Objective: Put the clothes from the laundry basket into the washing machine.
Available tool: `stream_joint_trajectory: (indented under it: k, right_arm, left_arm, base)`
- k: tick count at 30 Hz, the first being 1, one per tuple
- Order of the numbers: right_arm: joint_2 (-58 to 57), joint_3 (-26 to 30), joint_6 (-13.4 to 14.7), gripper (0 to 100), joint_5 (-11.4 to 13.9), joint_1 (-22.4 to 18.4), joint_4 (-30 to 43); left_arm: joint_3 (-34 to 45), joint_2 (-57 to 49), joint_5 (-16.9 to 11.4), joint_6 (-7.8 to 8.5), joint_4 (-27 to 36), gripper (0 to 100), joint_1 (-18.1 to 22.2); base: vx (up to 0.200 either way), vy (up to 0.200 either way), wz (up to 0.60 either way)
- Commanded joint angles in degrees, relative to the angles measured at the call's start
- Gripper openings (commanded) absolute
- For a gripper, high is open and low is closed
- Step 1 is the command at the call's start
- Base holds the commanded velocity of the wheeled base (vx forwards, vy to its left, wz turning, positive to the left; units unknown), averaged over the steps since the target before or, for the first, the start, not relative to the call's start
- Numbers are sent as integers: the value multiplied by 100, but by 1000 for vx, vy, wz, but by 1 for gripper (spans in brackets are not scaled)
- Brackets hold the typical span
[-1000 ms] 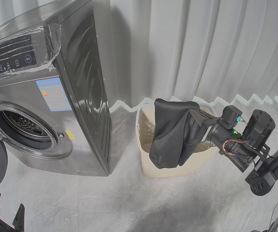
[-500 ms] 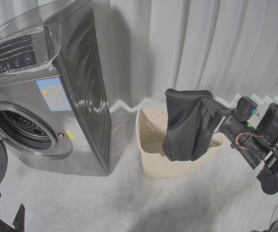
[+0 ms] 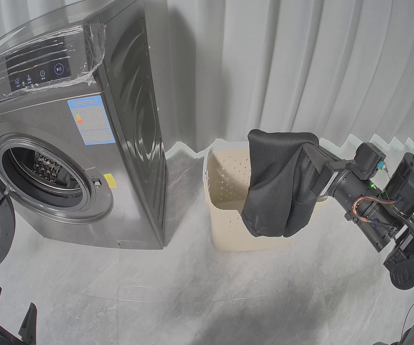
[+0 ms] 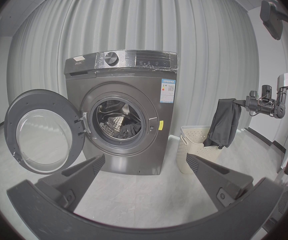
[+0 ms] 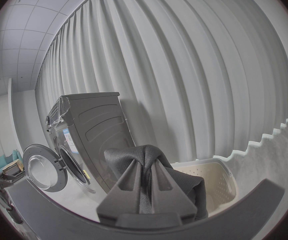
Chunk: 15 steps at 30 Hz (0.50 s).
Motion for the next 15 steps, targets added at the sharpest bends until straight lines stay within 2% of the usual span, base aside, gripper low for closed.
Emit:
stream_joint_trajectory:
  k: [1, 7, 15]
  right_arm:
    - [-4, 18, 8, 0, -6, -7, -5]
    - [5, 79, -1, 0, -6, 2, -58]
    - [-4, 70, -1, 0, -6, 19, -76]
  left_arm:
    - [84, -84, 2, -4, -3, 100, 1]
    - [84, -84, 2, -4, -3, 100, 1]
    - [84, -84, 2, -4, -3, 100, 1]
  base:
    - [-200, 0, 0]
    - [0, 0, 0]
    - [0, 200, 0]
